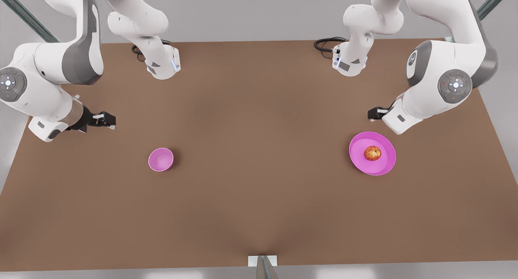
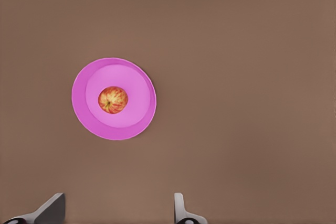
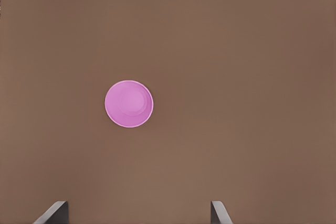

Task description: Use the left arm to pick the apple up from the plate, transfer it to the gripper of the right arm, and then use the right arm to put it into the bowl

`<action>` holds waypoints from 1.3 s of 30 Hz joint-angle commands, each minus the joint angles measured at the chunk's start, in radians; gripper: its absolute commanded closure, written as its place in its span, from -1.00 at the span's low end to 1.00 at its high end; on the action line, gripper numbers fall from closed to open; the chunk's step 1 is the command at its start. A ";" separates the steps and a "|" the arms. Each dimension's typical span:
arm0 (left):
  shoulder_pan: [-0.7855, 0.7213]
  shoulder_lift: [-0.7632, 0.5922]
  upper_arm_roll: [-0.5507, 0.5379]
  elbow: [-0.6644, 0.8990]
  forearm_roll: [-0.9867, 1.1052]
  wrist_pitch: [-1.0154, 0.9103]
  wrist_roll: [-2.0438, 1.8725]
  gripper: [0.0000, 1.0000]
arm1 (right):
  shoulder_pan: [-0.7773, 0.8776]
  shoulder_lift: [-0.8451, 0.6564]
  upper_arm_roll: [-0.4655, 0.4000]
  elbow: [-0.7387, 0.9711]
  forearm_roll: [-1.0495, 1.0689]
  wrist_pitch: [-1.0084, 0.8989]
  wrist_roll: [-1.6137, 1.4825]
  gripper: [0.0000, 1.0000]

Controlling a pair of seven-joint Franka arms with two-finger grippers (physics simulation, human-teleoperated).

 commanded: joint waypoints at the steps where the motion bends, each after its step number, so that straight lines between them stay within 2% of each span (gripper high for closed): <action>1: 0.000 -0.001 0.001 -0.001 0.000 0.005 0.066 -1.00 | 0.000 -0.001 0.000 0.000 0.001 0.036 -0.041 -1.00; 4: 0.004 0.040 0.025 -0.001 0.003 0.045 0.072 -1.00 | -0.001 -0.002 0.000 -0.012 0.015 0.053 -0.041 -1.00; 6: 0.005 0.137 0.074 -0.007 0.002 0.162 0.149 -1.00 | -0.001 -0.002 0.000 -0.015 0.023 0.053 -0.040 -1.00; 7: 0.016 0.158 0.077 -0.065 0.002 0.288 0.173 -1.00 | -0.001 -0.001 0.000 -0.015 0.027 0.053 -0.040 -1.00; 9: 0.025 0.203 0.077 -0.100 0.000 0.422 0.173 -1.00 | -0.017 0.004 -0.003 -0.024 0.037 0.054 -0.040 -1.00; 12: 0.036 0.204 0.077 -0.260 0.002 0.667 0.173 -1.00 | -0.009 0.001 -0.003 -0.032 0.023 0.054 -0.041 -1.00; 17: 0.065 0.207 0.080 -0.445 -0.054 0.888 0.252 -1.00 | -0.007 -0.001 0.000 -0.041 0.006 0.053 -0.041 -1.00; 20: 0.074 0.206 0.091 -0.484 -0.054 0.896 0.279 -1.00 | -0.007 -0.001 0.001 -0.043 0.006 0.053 -0.041 -1.00; 25: 0.088 0.206 0.102 -0.593 -0.055 1.014 0.281 -1.00 | -0.007 -0.001 0.001 -0.044 0.006 0.053 -0.041 -1.00; 39: 0.102 0.258 0.102 -0.656 -0.057 1.037 0.279 -1.00 | -0.007 0.002 0.003 -0.044 0.006 0.051 -0.041 -1.00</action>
